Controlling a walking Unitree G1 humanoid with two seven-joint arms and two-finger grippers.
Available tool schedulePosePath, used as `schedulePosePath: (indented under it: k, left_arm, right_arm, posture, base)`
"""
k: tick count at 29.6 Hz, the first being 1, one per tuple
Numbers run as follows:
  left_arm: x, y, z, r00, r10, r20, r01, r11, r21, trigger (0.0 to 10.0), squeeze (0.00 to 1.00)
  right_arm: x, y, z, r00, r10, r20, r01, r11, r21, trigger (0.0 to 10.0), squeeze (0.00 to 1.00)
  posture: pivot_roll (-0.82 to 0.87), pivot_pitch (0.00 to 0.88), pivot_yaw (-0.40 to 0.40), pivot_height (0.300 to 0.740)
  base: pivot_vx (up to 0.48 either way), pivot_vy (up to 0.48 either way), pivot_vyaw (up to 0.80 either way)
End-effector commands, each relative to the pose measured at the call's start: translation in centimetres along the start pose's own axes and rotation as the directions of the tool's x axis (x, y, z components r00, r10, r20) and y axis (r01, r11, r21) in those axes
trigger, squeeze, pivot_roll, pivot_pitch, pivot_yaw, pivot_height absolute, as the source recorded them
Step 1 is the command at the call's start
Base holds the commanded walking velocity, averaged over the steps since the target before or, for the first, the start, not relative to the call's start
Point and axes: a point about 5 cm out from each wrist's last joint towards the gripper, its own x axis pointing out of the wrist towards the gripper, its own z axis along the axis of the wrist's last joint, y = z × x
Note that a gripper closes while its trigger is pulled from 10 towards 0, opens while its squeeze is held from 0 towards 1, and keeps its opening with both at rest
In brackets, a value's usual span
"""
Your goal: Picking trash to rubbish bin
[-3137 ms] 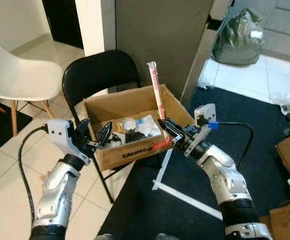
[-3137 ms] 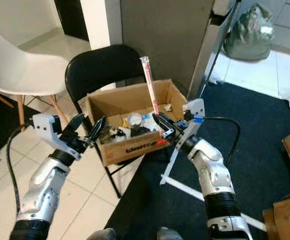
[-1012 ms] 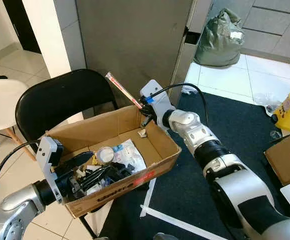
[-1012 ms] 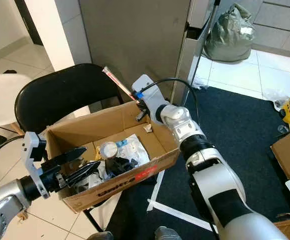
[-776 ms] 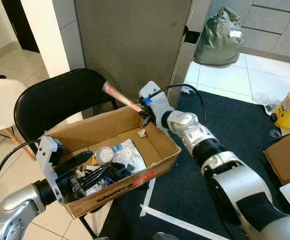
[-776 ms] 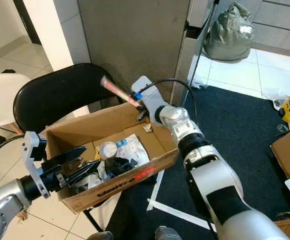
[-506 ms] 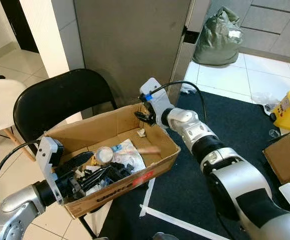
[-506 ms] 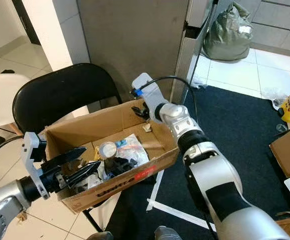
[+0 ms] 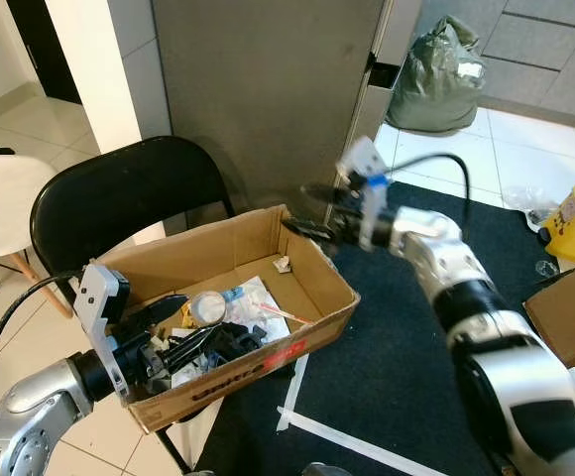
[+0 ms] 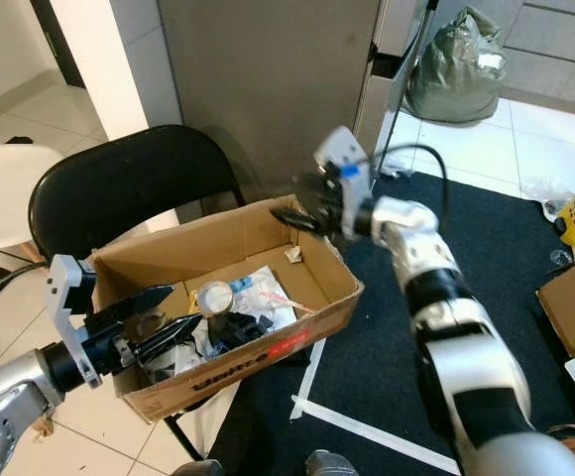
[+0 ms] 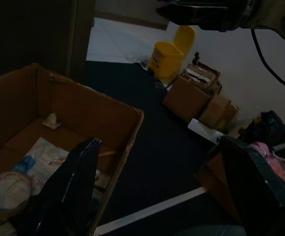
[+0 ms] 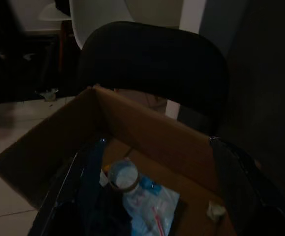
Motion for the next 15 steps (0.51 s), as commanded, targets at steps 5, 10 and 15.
schedulePosePath:
  k: [5, 10, 15]
  left_arm:
    - [1.3, 0.3, 0.2, 0.999, 0.022, 0.037, -0.022, 1.000, 0.002, 10.0, 0.00]
    - [3.5, -0.1, 0.5, 0.995, 0.007, 0.096, -0.006, 1.000, -0.013, 10.0, 0.00]
    - [6.7, -0.3, 1.1, 0.981, 0.051, 0.185, -0.048, 0.999, -0.019, 10.0, 0.00]
  right_arm:
    - [-3.0, 2.4, 0.4, 0.977, 0.138, 0.164, -0.150, 0.987, 0.063, 10.0, 0.00]
    - [-2.7, 5.3, -0.7, 0.954, 0.167, 0.248, -0.206, 0.968, 0.141, 10.0, 0.00]
    - [-2.0, 5.2, -2.5, 0.933, -0.083, 0.349, -0.054, 0.929, 0.366, 10.0, 0.00]
  posture:
    - [0.06, 0.000, -0.044, 0.740]
    - [0.05, 0.000, -0.044, 0.740]
    - [0.05, 0.000, -0.045, 0.740]
  base:
    - [0.000, 0.000, 0.00]
    - [0.000, 0.000, 0.00]
    - [0.000, 0.000, 0.00]
